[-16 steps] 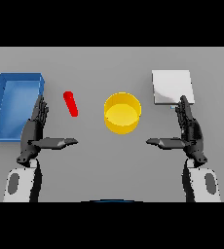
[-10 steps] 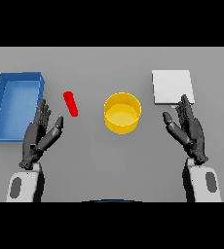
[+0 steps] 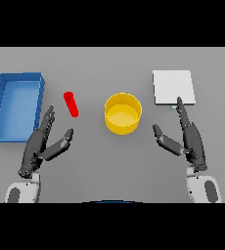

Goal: Pick up the red beaker and tilt it to pour out 1 green nut into yellow bowl. Pick up the yellow bowl and place it on the metallic measuring scale.

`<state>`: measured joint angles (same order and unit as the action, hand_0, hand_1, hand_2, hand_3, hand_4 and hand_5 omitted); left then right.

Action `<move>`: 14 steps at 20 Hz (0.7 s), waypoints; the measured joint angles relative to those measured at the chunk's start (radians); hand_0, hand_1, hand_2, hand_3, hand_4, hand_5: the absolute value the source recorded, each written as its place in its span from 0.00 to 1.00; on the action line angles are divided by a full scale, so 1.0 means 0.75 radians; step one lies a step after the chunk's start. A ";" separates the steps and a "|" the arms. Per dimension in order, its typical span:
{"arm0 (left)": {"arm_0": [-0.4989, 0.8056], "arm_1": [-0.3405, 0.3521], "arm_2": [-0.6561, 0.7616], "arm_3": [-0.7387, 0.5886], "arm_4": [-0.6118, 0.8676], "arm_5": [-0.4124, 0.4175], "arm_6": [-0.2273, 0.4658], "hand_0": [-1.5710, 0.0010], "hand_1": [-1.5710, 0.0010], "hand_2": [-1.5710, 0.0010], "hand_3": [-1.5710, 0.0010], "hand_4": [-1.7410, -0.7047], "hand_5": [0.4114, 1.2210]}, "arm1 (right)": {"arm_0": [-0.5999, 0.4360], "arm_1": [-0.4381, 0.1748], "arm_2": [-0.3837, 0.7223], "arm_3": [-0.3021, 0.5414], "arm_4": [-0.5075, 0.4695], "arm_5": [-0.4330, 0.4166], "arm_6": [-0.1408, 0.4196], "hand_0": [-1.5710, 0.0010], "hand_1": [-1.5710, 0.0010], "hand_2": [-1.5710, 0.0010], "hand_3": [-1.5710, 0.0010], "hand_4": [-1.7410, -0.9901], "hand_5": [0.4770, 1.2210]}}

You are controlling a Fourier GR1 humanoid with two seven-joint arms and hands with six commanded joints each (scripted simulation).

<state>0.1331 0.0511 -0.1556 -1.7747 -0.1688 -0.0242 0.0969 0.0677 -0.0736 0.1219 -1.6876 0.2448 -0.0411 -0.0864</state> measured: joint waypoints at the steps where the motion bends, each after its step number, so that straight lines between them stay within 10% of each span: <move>1: -0.025 0.001 0.006 0.037 -0.004 -0.001 0.001 1.00 1.00 1.00 1.00 0.58 0.29 | 0.011 -0.008 -0.004 -0.002 -0.015 0.014 -0.027 1.00 1.00 1.00 1.00 0.75 0.20; 14: -0.495 0.003 0.146 0.613 0.019 -0.001 -0.115 1.00 1.00 1.00 1.00 0.52 0.30 | 0.004 -0.015 -0.027 -0.003 -0.073 0.052 -0.007 1.00 1.00 1.00 1.00 0.69 0.20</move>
<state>-0.2384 0.0531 -0.0464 -1.3147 -0.1549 -0.0250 0.0106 0.0706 -0.0846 0.1018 -1.6899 0.1896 -0.0019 -0.0916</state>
